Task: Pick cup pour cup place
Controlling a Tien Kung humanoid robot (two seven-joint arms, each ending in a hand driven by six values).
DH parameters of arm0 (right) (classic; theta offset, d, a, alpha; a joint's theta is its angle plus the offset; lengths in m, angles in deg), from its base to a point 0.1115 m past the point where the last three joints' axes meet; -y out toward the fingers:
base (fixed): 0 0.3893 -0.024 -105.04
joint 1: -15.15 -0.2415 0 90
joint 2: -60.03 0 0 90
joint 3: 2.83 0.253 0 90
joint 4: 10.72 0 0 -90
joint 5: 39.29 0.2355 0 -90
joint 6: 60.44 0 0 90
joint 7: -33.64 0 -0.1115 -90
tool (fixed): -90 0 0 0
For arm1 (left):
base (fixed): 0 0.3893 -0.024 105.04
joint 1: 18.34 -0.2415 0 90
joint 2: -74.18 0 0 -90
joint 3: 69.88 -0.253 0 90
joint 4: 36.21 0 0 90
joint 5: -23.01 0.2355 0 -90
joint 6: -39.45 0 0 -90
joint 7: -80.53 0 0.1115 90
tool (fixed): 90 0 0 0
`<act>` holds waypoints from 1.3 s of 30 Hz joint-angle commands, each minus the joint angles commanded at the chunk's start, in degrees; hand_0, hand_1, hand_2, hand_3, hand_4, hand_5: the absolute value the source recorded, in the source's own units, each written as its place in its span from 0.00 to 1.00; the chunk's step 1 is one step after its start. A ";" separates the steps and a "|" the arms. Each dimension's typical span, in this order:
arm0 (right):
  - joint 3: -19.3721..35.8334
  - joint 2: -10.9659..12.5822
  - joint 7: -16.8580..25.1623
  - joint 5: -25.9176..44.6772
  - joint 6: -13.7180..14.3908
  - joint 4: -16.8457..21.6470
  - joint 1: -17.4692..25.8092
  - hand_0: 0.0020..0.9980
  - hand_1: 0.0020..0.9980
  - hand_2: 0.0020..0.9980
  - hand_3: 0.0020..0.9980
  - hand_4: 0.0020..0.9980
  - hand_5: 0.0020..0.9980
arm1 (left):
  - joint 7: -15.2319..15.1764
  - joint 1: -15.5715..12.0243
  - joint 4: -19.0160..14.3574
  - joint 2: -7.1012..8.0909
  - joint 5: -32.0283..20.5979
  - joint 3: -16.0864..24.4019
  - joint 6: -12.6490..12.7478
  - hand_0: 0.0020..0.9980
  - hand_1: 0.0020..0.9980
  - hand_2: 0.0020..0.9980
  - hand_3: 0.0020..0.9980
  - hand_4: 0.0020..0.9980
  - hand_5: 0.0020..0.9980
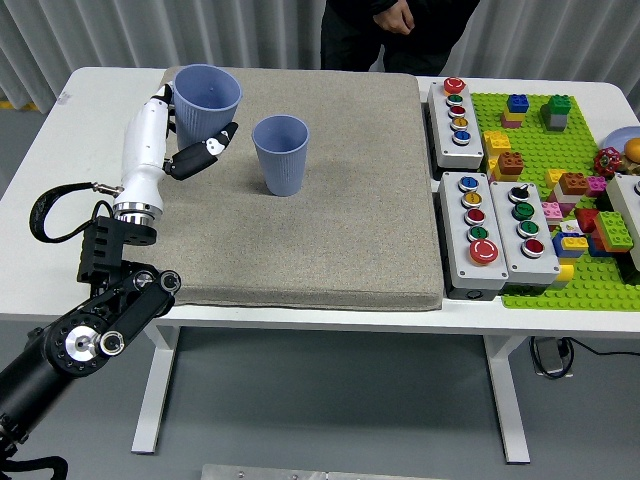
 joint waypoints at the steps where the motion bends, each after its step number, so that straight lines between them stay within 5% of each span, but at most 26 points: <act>1: 0.03 0.01 -0.01 -0.07 -0.02 0.00 0.02 0.68 0.62 0.57 0.56 0.00 0.18 | -0.37 -0.47 -0.28 -0.13 -1.13 -0.10 0.28 0.39 0.45 0.55 0.57 0.71 0.29; 26: 0.45 -0.01 0.01 -0.59 0.09 -0.01 0.01 0.68 0.62 0.57 0.56 0.00 0.18 | -6.97 -7.46 -1.69 -3.08 -9.69 -4.99 0.61 0.41 0.47 0.56 0.57 0.71 0.31; 39: 0.07 -0.18 -0.04 -0.54 0.07 -0.03 0.43 0.68 0.62 0.57 0.56 0.00 0.18 | -21.68 -9.37 -0.60 -3.50 -25.60 -10.24 0.61 0.43 0.47 0.56 0.57 0.70 0.32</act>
